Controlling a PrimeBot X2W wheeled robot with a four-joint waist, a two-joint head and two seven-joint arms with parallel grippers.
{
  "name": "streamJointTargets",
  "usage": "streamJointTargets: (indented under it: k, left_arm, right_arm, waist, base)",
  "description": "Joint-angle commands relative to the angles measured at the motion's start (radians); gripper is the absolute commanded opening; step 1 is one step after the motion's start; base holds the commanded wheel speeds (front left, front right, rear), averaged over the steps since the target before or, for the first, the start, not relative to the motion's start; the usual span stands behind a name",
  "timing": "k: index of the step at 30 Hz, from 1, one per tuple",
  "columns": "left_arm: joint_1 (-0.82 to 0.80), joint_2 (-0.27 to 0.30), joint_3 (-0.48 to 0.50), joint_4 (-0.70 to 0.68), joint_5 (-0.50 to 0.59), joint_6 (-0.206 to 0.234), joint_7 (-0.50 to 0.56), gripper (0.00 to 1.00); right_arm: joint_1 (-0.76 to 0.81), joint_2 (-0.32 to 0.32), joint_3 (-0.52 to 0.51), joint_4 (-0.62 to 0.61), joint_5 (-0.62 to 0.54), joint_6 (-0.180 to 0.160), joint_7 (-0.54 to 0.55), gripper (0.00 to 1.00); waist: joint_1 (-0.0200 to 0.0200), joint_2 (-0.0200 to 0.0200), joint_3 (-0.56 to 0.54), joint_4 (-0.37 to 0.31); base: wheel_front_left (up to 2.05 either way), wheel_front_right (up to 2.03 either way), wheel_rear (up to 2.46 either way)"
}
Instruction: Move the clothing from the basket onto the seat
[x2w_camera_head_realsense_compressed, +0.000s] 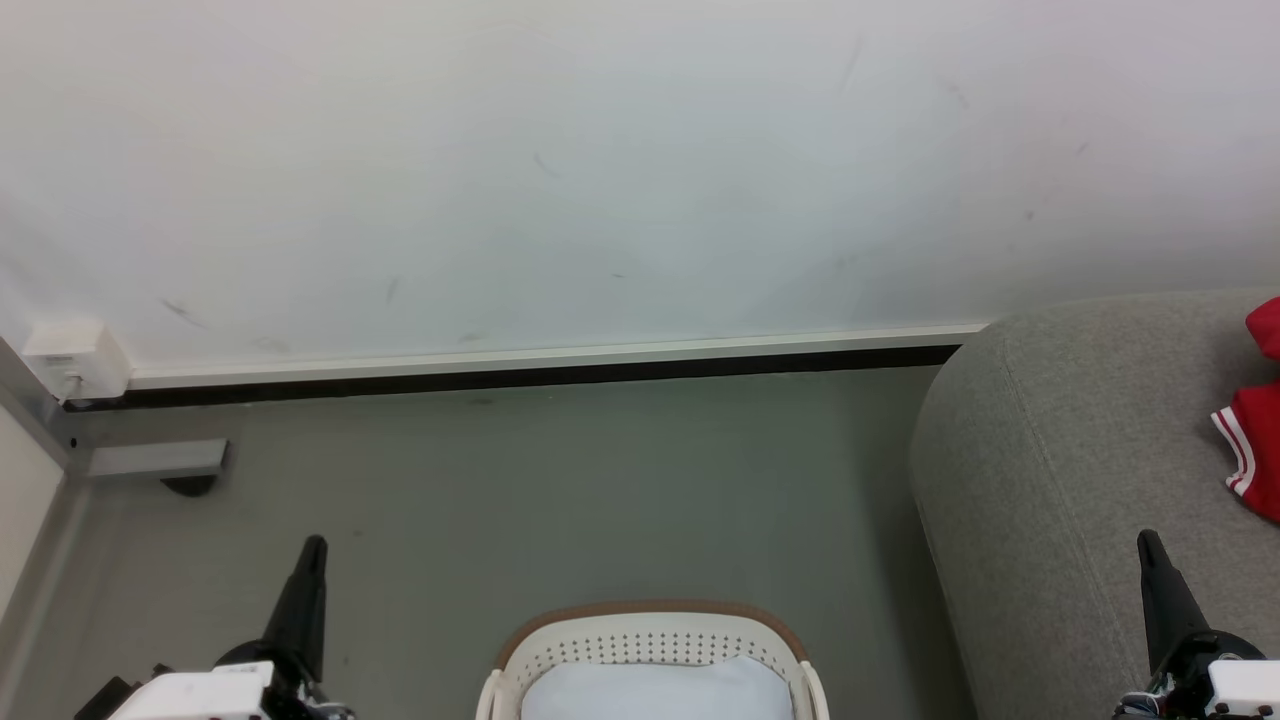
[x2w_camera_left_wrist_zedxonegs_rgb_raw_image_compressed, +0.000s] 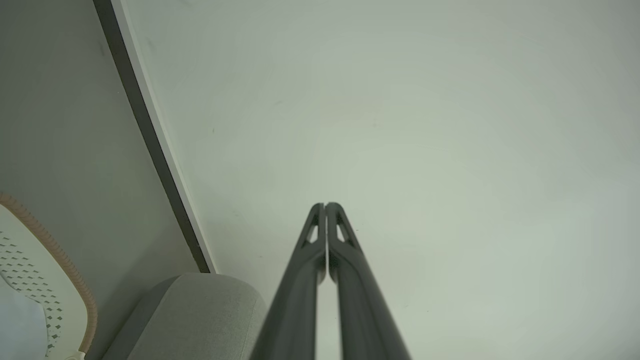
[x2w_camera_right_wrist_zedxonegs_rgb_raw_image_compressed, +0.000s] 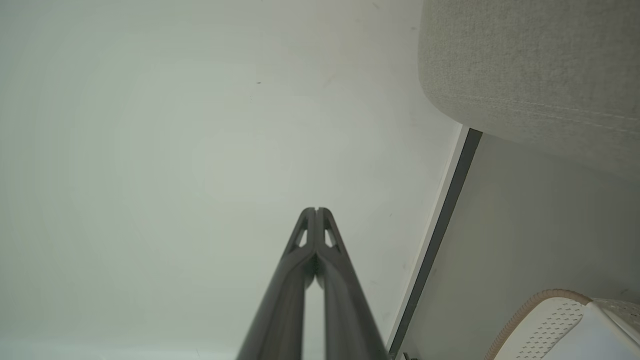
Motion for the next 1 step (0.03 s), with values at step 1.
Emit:
streamJointTargets:
  k: [1]
  left_arm:
    - [-0.009, 0.007, 0.001, -0.002, -0.014, -0.005, 0.004, 0.00]
  right_arm:
    - [-0.012, 0.001, -0.005, 0.000, -0.007, -0.002, 0.000, 0.00]
  waist:
    - [0.0000, 0.0000, 0.000, 0.000]
  base:
    - [0.00, 0.00, 0.00]
